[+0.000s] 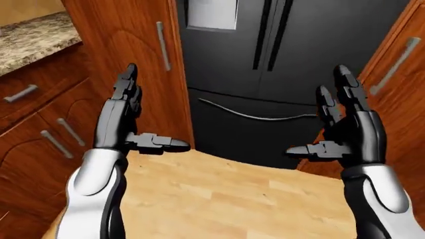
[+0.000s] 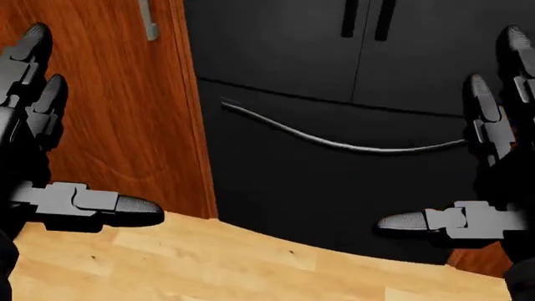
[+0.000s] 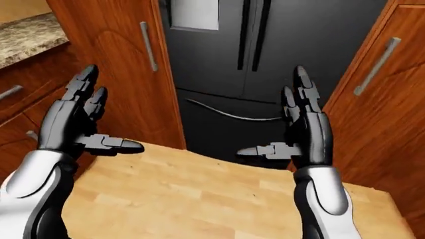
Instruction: Move the drinks to the dining counter.
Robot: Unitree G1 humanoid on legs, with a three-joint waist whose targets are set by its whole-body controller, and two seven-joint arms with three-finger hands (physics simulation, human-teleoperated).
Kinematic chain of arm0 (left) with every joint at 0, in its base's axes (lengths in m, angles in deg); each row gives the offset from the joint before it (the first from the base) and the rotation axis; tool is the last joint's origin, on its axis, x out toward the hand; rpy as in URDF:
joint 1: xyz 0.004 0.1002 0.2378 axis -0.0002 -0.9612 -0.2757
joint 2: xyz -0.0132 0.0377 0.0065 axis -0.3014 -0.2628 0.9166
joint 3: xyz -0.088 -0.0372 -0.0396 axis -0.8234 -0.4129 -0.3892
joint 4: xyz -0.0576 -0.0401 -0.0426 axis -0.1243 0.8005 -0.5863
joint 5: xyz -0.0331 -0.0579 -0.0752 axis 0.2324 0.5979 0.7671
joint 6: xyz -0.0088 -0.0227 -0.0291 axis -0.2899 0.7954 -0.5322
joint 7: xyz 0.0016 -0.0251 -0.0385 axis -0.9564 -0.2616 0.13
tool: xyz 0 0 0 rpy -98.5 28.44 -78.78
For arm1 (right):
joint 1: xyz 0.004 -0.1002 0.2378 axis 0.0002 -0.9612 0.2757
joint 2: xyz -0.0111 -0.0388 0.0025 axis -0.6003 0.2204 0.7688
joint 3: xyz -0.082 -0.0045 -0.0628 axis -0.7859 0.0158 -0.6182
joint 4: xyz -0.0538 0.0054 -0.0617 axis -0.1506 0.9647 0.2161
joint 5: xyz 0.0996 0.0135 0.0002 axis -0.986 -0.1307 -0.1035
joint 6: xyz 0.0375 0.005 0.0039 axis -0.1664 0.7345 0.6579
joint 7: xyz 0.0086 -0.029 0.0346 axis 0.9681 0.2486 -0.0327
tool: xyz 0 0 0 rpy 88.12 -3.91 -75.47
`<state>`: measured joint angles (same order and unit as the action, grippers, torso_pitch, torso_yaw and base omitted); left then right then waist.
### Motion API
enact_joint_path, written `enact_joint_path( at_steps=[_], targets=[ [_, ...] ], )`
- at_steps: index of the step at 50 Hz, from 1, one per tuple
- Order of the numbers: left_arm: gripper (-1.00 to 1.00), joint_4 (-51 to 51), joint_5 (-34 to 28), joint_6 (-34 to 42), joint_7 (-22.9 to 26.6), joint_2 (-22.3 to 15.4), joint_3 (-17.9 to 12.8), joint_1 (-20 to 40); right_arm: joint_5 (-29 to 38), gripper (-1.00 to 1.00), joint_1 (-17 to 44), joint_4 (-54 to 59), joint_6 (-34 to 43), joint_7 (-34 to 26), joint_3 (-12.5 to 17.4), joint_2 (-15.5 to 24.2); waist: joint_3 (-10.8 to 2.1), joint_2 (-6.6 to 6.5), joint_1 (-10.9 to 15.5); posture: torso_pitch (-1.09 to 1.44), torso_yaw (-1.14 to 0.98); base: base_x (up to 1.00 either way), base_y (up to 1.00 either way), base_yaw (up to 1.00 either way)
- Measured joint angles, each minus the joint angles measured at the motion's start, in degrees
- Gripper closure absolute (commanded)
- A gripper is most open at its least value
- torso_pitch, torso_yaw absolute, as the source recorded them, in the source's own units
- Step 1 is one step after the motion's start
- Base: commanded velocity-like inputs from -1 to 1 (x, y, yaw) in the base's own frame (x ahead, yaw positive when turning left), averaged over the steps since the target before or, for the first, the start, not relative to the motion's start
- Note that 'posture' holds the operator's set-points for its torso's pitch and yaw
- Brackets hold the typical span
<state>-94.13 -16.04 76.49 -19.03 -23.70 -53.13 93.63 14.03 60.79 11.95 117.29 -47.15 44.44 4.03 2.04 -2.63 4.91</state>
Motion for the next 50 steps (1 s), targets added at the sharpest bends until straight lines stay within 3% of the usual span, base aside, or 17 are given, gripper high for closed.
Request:
enact_joint_path(
  at_steps=[5, 7, 9, 10, 12, 17, 20, 23, 25, 27, 29, 33, 37, 40, 47, 49, 50],
  targets=[
    [-1.0, -3.3, 0.6, -2.0, 0.2, -0.5, 0.2, 1.1, -0.7, -1.0, 1.7, -3.7, 0.0, 0.8, 2.2, 0.1, -0.91, 1.59, -2.1, 0.0, 0.0, -0.04, 0.0, 1.0],
    [-1.0, -3.3, 0.6, -2.0, 0.1, -0.5, 0.1, 1.1, -1.9, -1.0, 2.3, -4.3, 0.2, 1.2, 2.1, 0.2, -1.28, 3.05, -3.2, 0.0, 0.0, -0.07, 0.0, 1.0],
    [-1.0, -2.9, 0.6, -1.9, 0.1, -0.5, 0.3, 1.3, -3.3, -1.0, 2.6, -4.7, 0.9, 1.7, 2.3, 0.4, -0.84, 5.34, -4.7, 0.0, 0.0, -0.13, 0.0, 1.0],
    [-1.0, -2.6, 0.6, -1.7, 0.2, -0.1, 0.5, 1.0, -3.9, -1.0, 2.7, -4.5, 1.2, 2.0, 2.6, 0.7, -0.09, 5.42, -5.2, 0.0, 0.0, -0.27, 0.0, 1.0],
    [-1.0, -1.2, 1.1, -0.6, 0.5, 0.1, 1.5, 0.4, -4.7, -1.0, 2.1, -3.4, 2.4, 2.9, 3.2, 0.6, 1.39, 4.49, -5.8, 0.0, 0.0, -0.28, 0.0, 1.0],
    [-1.0, -2.4, 0.8, 0.1, 0.4, -0.4, 0.2, 0.9, -5.6, -1.0, 2.3, -3.6, 3.2, 3.5, 2.1, 1.3, -0.55, 4.26, -4.4, 0.0, 0.0, -0.53, 0.0, 0.92],
    [-1.0, -3.9, 0.5, -0.8, 0.1, -0.4, 0.1, 1.5, -5.7, -1.0, 2.4, -4.8, 2.4, 3.2, 1.9, 1.5, 0.66, 2.15, -3.6, 0.0, 0.0, -0.69, 0.0, 0.82],
    [-1.0, -3.5, 0.8, -1.5, 0.3, -0.5, 0.6, 1.3, -5.7, -1.0, 2.4, -5.3, 2.2, 3.1, 1.9, 1.3, 1.78, -1.74, -3.0, 0.0, 0.0, -0.69, 0.0, 0.81],
    [-1.0, -2.2, 0.8, -1.1, 0.4, -0.5, 0.3, 0.3, -5.7, -1.0, 1.9, -4.1, 2.2, 2.7, 1.0, 0.7, 2.26, -1.48, -2.4, 0.0, 0.0, -0.69, 0.0, 0.85],
    [-1.0, -1.1, 0.4, -0.5, 0.2, -0.4, 0.0, -0.5, -5.7, -1.0, 1.5, -3.3, 2.9, 2.3, 0.4, 0.7, 0.84, -1.82, -2.0, 0.0, 0.0, -0.68, 0.0, 0.88],
    [-1.0, -1.1, 0.2, -0.3, 0.2, -0.4, 0.2, -0.1, -5.5, -1.0, 1.5, -3.2, 3.0, 2.2, 0.8, 0.7, -0.35, -0.81, -2.7, 0.0, 0.0, -0.69, 0.0, 0.9],
    [-1.0, -3.5, 0.3, -1.6, 0.4, -0.3, 1.0, 1.2, -5.0, -1.0, 1.9, -5.2, 1.7, 2.2, 1.6, 1.1, -0.98, 3.11, -5.5, 0.0, 0.0, -0.68, 0.0, 0.92],
    [-1.0, -2.5, 1.0, -1.4, 1.3, 0.2, 2.4, 0.0, -4.2, -1.0, 1.1, -4.2, 1.1, 2.1, 1.9, 0.9, -2.02, 4.86, -6.2, 0.0, 0.0, -0.69, 0.0, 0.96],
    [-1.0, -2.2, 0.4, -1.3, 1.1, 0.0, 1.3, 0.2, -4.2, -1.0, 1.8, -5.0, 1.5, 1.9, 1.4, 1.0, -2.13, 3.71, -5.4, 0.0, 0.0, -0.66, 0.0, 0.99],
    [-1.0, -2.2, 0.0, -1.9, 1.1, 0.2, 1.6, 0.2, -4.1, -1.0, 1.5, -4.5, 1.7, 1.5, 1.3, 0.8, 0.04, 0.52, -4.5, 0.0, 0.0, -0.57, 0.0, 1.0],
    [-1.0, -2.2, 0.0, -1.7, 1.2, 0.1, 1.6, 0.5, -4.0, -1.0, 1.7, -4.6, 1.6, 1.5, 1.4, 0.8, 0.47, -0.98, -4.3, 0.0, 0.0, -0.54, 0.0, 1.0],
    [-1.0, -2.3, -0.1, -1.6, 1.2, 0.0, 1.5, 0.7, -4.0, -1.0, 2.0, -4.9, 1.5, 1.5, 1.4, 0.9, -0.04, -2.66, -4.1, 0.0, 0.0, -0.53, 0.0, 1.0]
  ],
)
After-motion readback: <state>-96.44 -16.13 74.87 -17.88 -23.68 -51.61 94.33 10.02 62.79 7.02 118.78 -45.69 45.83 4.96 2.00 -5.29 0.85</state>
